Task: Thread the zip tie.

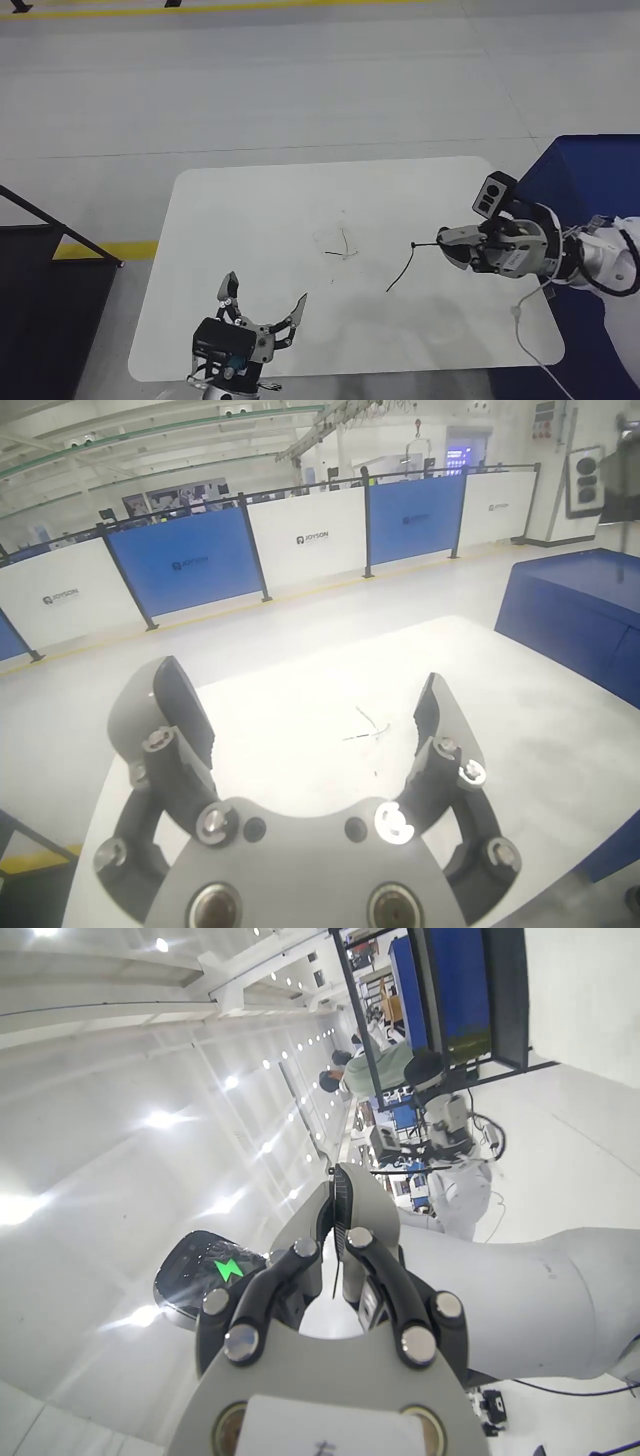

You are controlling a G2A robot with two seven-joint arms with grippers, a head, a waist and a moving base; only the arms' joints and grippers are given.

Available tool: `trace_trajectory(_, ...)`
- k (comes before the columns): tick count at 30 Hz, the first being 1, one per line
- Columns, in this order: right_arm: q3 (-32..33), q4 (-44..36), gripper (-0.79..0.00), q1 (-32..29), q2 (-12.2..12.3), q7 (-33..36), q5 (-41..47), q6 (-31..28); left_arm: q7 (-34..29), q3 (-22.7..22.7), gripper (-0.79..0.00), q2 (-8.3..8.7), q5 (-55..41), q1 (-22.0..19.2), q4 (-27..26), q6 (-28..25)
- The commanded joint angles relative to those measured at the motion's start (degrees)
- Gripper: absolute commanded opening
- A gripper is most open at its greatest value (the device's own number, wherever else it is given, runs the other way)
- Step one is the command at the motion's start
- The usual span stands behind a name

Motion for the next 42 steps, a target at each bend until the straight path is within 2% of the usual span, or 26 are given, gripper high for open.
trace_trajectory(1,-1.38,-1.92,-0.785,3.05,-0.28,-2.14,4.44,1.06,-0.15,0.13,0.000,-0.01,0.10,-0.11,-0.03,-0.02)
trace_trajectory(3,-1.86,-2.93,-0.785,4.40,-0.33,-2.74,4.66,1.29,-0.15,0.13,0.000,-0.01,0.10,-0.11,-0.03,-0.02)
trace_trajectory(17,-2.43,-2.98,-0.785,4.02,-0.41,-3.98,4.78,1.32,-0.15,0.13,0.000,-0.01,0.10,-0.11,-0.03,-0.02)
trace_trajectory(20,-7.13,3.97,-0.785,7.51,-0.67,-9.78,4.18,6.00,-0.15,0.13,0.000,-0.01,0.10,-0.11,-0.03,-0.02)
trace_trajectory(22,-13.93,13.13,-0.785,14.14,-1.51,-13.82,6.40,11.10,-0.15,0.13,0.000,-0.01,0.10,-0.11,-0.03,-0.02)
trace_trajectory(25,-28.42,27.75,-0.785,27.23,-4.44,-24.25,5.21,18.33,-0.15,0.13,0.000,-0.01,0.10,-0.11,-0.03,-0.02)
trace_trajectory(28,-43.72,39.03,-0.785,37.88,-9.34,-30.13,5.26,19.02,-0.15,0.13,0.000,-0.01,0.10,-0.11,-0.03,-0.02)
trace_trajectory(30,-50.76,45.10,-0.785,43.16,-12.60,-32.95,4.91,19.02,-0.15,0.13,0.000,-0.01,0.10,-0.11,-0.03,-0.02)
trace_trajectory(35,-61.32,55.47,-0.785,50.20,-19.64,-35.47,5.52,18.69,-0.15,0.13,0.000,-0.01,0.10,-0.11,-0.03,-0.02)
trace_trajectory(40,-66.70,62.97,-0.785,53.68,-24.25,-36.27,4.40,19.02,-0.15,0.13,0.000,-0.01,0.10,-0.11,-0.03,-0.02)
trace_trajectory(42,-67.82,66.19,-0.406,54.06,-25.46,-34.21,5.81,19.02,-0.15,0.13,0.000,-0.01,0.10,-0.11,-0.03,-0.02)
